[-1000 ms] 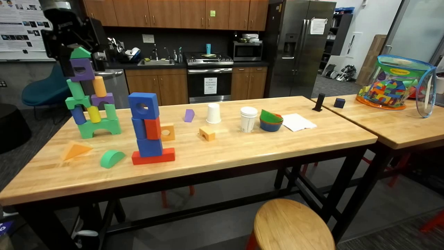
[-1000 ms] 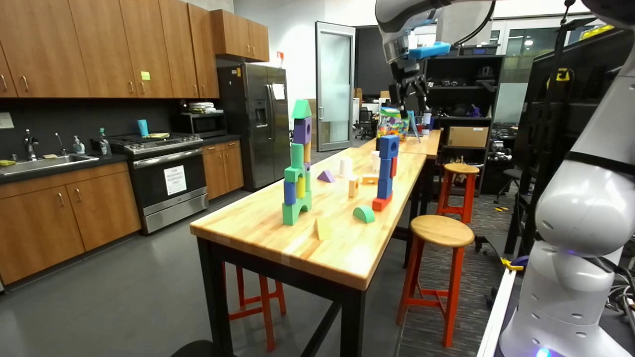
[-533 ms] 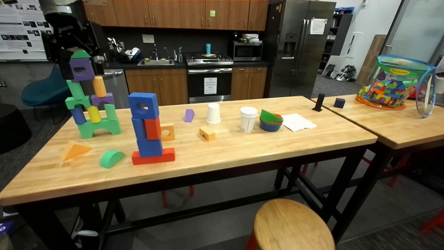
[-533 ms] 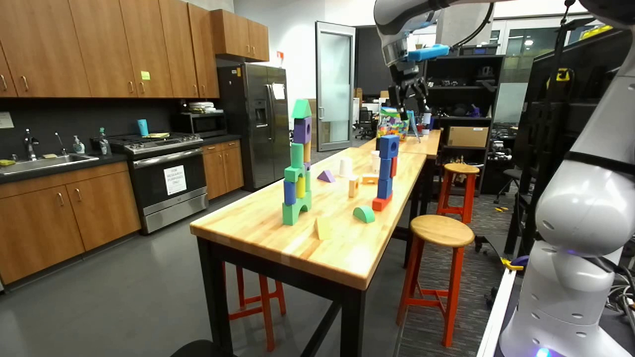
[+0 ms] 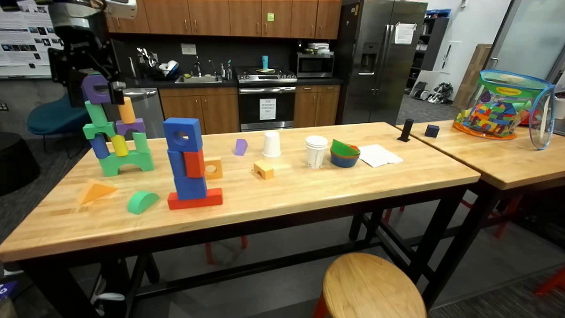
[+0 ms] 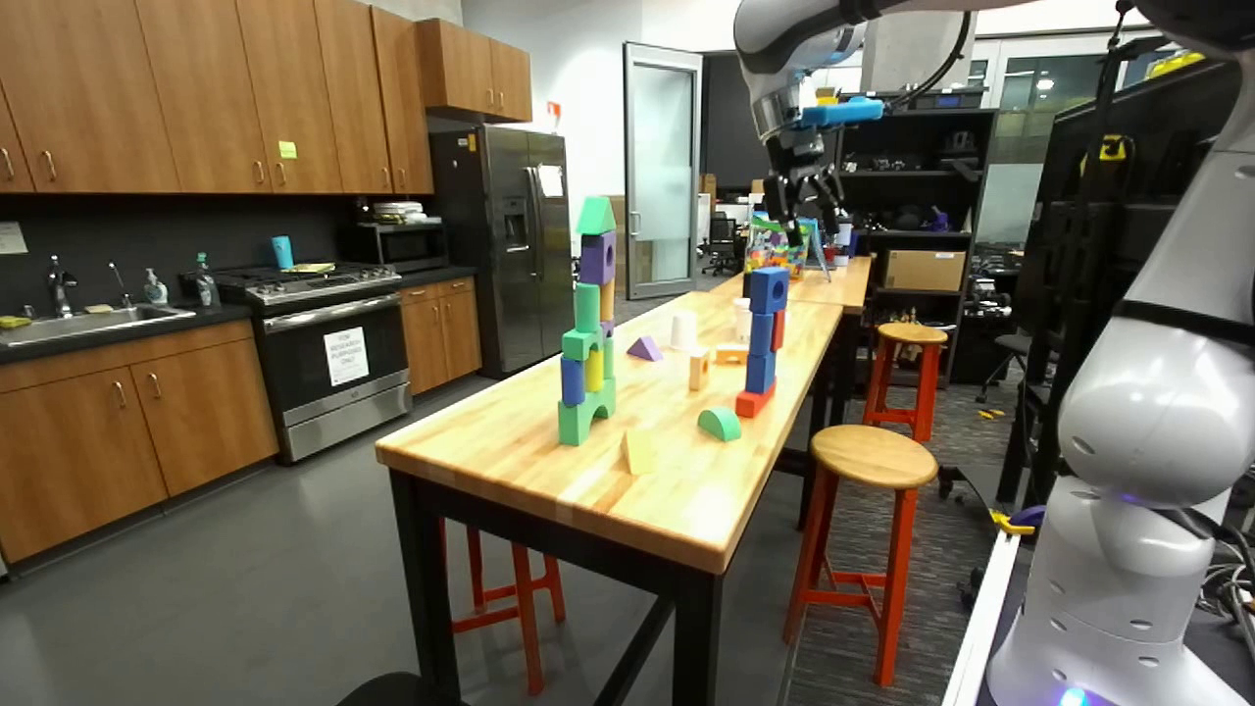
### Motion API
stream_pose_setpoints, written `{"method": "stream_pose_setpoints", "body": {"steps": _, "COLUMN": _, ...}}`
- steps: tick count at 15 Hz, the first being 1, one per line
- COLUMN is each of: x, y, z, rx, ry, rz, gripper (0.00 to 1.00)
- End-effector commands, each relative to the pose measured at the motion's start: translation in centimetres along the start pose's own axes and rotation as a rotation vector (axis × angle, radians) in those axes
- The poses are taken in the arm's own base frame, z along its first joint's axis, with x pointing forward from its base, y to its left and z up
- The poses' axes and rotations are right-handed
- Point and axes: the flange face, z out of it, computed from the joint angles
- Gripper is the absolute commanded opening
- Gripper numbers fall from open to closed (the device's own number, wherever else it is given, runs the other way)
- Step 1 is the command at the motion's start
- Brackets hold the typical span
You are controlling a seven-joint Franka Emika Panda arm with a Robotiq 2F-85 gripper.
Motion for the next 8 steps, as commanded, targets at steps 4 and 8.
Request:
{"method": "stream_pose_setpoints", "body": {"steps": 4, "x": 0.2, "y": -0.26, "z": 0.24, "rx": 0.015, "ry": -0.014, "rz": -0.004, "gripper": 1.0}}
{"method": "stream_pose_setpoints", "body": {"steps": 8, "x": 0.24, "y": -0.28, "z": 0.28, "rx": 0.015, "ry": -0.015, "rz": -0.004, "gripper": 1.0}}
